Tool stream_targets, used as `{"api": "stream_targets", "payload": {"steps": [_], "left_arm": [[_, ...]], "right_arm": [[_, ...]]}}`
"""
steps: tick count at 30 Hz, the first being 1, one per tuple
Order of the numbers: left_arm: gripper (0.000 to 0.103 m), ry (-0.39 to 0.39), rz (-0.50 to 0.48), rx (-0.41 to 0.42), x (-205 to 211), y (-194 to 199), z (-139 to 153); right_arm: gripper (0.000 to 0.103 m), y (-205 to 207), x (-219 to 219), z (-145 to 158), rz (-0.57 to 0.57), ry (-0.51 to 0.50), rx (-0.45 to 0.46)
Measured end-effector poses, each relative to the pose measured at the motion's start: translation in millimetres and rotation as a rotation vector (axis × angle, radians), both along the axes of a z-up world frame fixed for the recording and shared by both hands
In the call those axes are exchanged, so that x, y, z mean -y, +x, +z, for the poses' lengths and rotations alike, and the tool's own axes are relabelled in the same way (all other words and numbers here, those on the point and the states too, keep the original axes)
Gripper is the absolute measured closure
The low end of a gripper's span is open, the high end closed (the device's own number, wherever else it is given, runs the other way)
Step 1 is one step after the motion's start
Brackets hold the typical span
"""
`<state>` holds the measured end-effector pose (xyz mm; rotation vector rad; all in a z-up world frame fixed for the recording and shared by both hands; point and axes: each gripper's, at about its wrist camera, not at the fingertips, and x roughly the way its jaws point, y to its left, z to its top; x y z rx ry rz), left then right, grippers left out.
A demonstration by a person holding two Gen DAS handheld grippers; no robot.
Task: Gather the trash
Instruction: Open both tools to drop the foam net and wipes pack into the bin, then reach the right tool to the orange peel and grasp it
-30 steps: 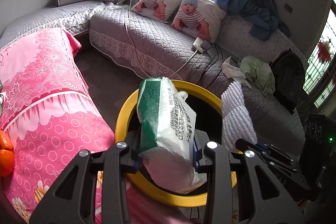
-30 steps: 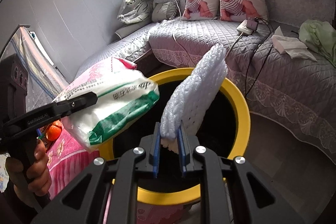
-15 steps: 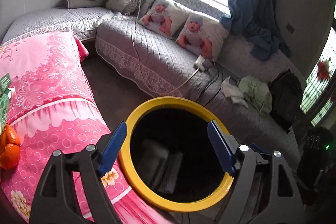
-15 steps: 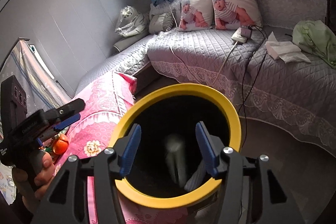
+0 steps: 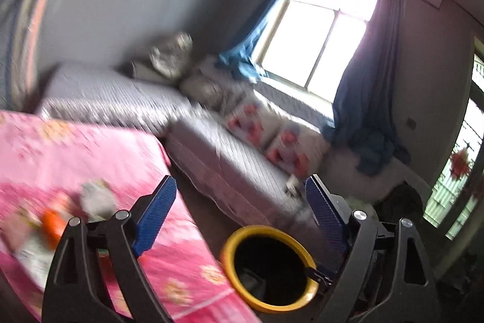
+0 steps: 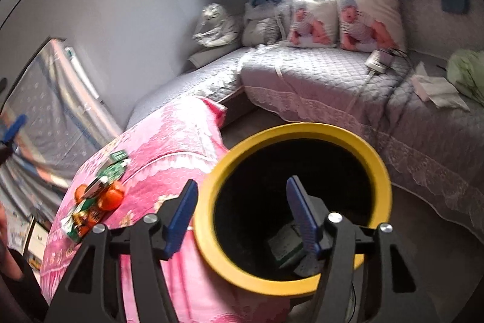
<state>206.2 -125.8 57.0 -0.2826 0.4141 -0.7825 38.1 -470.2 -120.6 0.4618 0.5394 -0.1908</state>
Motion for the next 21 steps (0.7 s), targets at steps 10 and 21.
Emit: {"api": "stream_targets", "payload": {"steps": [10,21], "left_arm": [[0.016,0.04,0.372,0.062,-199,-22,26],[0.011,0.047,0.722,-0.032,-368,-80,-37]], "right_arm": [[0.038,43,-108,16,0.307,-0.158,0.013],[0.038,120,-265,31,0.646,-0.327,-0.002]]}}
